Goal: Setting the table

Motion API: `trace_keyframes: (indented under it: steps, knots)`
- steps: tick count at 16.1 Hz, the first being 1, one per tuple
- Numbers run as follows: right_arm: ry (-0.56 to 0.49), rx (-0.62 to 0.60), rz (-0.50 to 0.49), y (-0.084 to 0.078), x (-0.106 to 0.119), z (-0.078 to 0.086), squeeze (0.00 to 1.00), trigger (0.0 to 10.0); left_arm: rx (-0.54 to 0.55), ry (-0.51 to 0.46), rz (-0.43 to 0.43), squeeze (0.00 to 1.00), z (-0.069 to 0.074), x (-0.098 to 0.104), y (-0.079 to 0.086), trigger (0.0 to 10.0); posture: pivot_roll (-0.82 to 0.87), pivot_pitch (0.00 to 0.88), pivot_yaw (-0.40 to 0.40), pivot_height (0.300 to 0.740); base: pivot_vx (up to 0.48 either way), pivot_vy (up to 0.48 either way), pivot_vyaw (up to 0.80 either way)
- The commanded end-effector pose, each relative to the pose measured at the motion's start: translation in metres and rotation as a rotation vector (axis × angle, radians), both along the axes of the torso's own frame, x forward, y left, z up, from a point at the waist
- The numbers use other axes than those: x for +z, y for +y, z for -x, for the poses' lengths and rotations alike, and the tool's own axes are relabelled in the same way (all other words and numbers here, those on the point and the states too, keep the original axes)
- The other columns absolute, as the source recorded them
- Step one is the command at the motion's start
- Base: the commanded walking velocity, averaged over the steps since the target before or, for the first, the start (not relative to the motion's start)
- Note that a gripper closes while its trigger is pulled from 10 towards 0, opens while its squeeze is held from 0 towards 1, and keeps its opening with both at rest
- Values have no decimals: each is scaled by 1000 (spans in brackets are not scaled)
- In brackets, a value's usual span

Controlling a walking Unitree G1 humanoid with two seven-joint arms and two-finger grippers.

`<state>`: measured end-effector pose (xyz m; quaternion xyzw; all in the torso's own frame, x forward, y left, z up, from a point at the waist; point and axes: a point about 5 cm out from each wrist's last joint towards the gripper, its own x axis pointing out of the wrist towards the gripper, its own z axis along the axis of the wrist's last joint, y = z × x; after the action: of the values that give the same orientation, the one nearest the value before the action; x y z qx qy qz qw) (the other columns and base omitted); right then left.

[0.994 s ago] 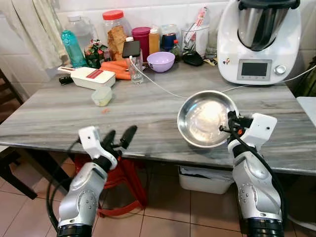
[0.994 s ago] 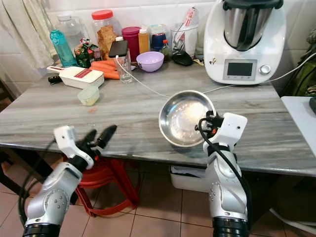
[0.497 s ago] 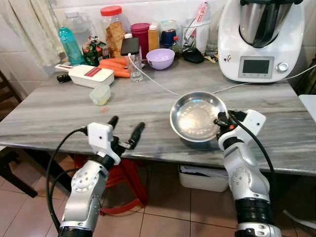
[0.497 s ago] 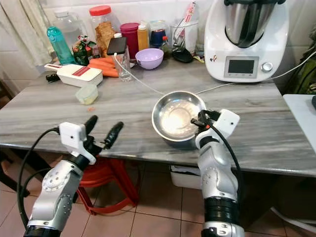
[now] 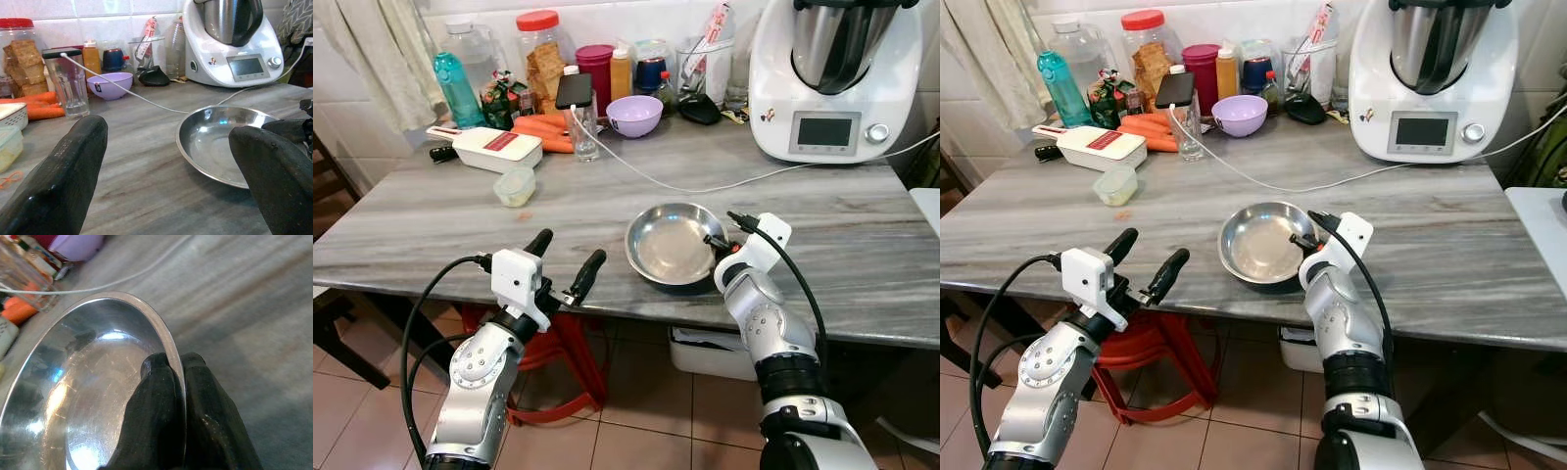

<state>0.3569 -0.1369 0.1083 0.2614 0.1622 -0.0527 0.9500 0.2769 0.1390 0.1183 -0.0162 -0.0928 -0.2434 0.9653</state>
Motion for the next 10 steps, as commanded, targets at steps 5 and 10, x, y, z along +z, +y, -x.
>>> trace_keyframes:
  steps: [5, 10]
  knots:
    - [28, -8, -10, 0, 2, -7, 1000, 10000, -57, 23, -14, 0, 3, -6, -3, 10000, -85, 0, 103, 740, 0, 0, 0]
    - [25, -5, -27, -1, 6, -12, 1000, 10000, -68, 29, -10, 0, 2, -9, -4, 10000, -85, 0, 105, 740, 0, 0, 0]
